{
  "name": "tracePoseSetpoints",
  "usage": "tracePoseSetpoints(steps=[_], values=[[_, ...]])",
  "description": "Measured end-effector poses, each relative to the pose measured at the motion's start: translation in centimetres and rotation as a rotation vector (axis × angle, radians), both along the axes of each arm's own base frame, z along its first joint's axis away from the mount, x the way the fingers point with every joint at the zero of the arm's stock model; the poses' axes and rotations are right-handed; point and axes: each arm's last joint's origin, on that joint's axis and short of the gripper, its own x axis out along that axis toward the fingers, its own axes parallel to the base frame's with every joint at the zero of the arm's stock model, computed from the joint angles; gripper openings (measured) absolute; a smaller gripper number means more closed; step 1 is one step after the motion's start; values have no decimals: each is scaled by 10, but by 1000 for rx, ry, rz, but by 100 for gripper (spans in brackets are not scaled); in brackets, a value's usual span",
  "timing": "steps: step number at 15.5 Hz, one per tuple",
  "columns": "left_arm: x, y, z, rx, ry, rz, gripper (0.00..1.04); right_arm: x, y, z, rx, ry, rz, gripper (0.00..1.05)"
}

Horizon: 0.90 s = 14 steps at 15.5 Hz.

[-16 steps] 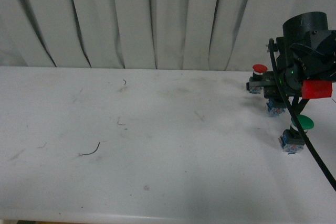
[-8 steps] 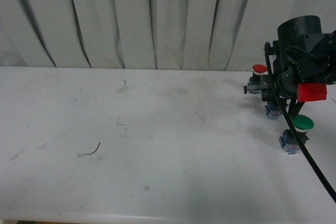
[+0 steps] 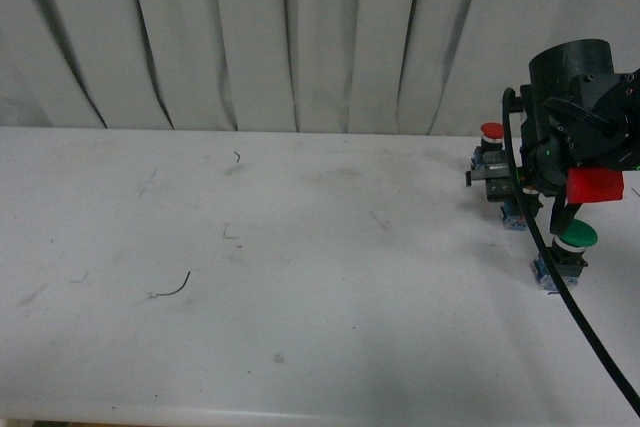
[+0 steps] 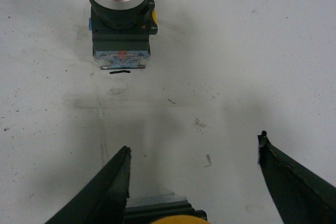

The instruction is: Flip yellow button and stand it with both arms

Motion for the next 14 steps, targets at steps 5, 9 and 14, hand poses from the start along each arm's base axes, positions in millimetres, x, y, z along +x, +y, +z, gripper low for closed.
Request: tracePoseSetpoints(steps=[5, 9, 14], values=[[0, 0, 0, 0, 0, 0, 98, -6, -1, 37, 33, -133, 45, 98], [0, 0, 0, 0, 0, 0, 98, -54, -10, 110, 102, -373, 124, 98], [0, 0, 0, 0, 0, 0, 98, -104, -15, 148, 133, -556, 170, 96]])
